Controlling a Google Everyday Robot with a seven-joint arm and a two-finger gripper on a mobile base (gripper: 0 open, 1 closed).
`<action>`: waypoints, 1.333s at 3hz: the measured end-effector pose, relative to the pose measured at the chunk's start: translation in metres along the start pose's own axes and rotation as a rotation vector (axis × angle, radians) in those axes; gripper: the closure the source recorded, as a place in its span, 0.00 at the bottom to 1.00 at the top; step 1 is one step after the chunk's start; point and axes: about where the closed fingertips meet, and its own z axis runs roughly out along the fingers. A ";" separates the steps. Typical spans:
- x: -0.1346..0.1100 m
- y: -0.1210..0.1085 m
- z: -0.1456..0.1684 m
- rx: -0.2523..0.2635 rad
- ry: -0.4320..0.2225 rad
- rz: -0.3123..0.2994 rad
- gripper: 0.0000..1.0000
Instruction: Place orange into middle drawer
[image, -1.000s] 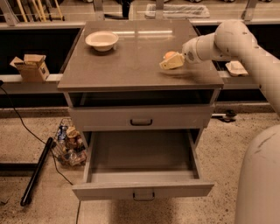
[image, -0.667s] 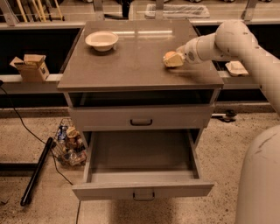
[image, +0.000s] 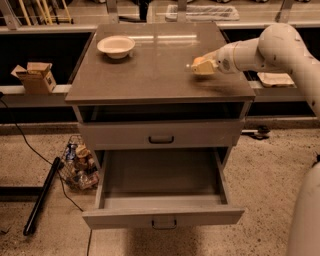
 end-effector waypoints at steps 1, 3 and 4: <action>-0.011 0.012 -0.042 -0.018 -0.073 0.017 1.00; -0.006 0.031 -0.056 -0.043 -0.070 -0.031 1.00; 0.000 0.073 -0.092 -0.067 -0.056 -0.113 1.00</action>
Offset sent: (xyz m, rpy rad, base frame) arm -0.0279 -0.0081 0.0247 0.0566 -0.0285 0.0179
